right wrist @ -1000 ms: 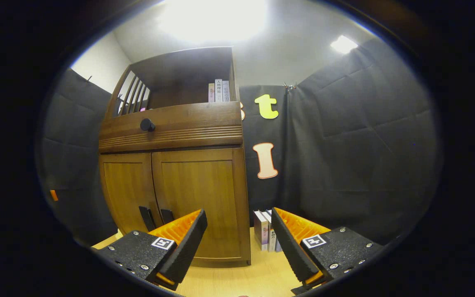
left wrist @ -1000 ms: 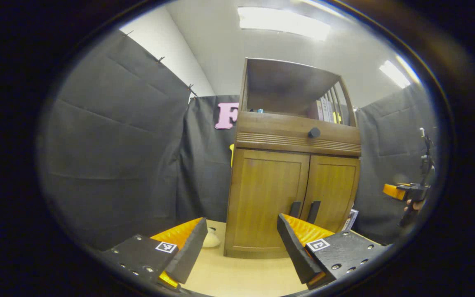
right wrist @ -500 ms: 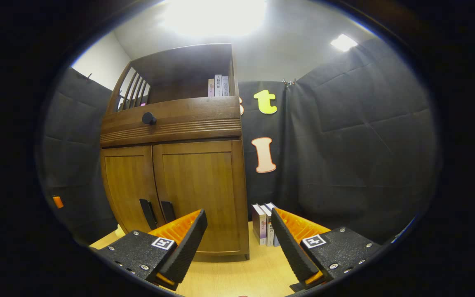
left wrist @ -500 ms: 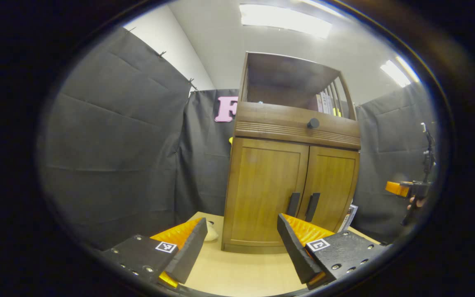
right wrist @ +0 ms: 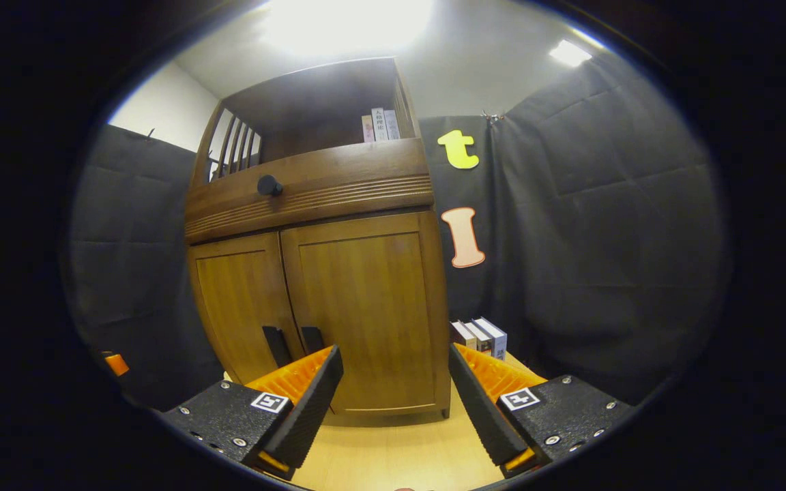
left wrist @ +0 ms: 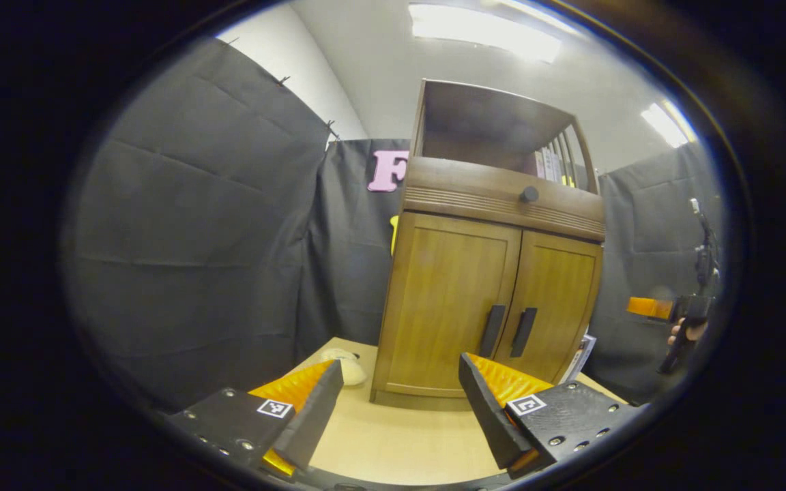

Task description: Open the right door of the double-door shoe cabinet with the right hand, and open the left door with the left hand.

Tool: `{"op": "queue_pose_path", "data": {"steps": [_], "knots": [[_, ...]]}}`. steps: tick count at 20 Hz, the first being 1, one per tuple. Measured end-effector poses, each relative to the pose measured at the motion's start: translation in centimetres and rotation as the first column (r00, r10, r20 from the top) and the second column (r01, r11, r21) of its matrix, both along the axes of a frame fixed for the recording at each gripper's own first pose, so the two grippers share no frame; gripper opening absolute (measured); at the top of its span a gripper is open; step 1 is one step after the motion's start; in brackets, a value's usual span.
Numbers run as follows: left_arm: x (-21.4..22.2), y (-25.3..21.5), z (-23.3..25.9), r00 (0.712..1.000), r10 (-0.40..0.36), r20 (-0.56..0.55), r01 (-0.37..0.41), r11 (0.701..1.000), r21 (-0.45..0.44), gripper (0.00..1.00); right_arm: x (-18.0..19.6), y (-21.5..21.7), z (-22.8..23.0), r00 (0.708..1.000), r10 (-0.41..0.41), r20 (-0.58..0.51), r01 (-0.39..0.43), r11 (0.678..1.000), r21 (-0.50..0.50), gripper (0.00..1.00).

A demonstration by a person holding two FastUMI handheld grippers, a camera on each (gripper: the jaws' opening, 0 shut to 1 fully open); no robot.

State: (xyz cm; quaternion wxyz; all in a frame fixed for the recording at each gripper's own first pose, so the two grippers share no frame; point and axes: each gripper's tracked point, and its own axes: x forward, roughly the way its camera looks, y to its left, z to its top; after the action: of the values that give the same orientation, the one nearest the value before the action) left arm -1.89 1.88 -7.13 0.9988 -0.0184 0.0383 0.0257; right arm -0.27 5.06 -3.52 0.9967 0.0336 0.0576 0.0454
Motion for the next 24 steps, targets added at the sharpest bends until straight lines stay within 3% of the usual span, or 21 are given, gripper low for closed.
{"op": "queue_pose_path", "data": {"steps": [5, 11, 15, 24], "knots": [[-1.8, 0.7, -1.8, 0.999, 0.032, -0.028, -0.03, 0.998, 0.053, 0.98, 2.5, 3.1, 0.5, 0.999, 0.033, -0.006, -0.032, 0.999, 0.036, 0.95], [-4.3, 1.4, -4.7, 0.995, 0.036, -0.092, -0.031, 0.998, 0.055, 0.98, 6.2, 7.1, 0.9, 0.997, 0.083, 0.004, -0.083, 0.996, 0.009, 0.92], [-4.9, 2.5, -5.9, 0.991, 0.053, -0.123, -0.048, 0.998, 0.038, 1.0, 8.5, 10.1, -0.4, 0.991, 0.136, -0.02, -0.136, 0.991, -0.006, 0.95], [-3.5, 4.0, -8.0, 0.982, 0.072, -0.173, -0.063, 0.996, 0.059, 1.0, 14.0, 14.3, -5.7, 0.983, 0.152, -0.099, -0.157, 0.986, -0.054, 0.95]]}}
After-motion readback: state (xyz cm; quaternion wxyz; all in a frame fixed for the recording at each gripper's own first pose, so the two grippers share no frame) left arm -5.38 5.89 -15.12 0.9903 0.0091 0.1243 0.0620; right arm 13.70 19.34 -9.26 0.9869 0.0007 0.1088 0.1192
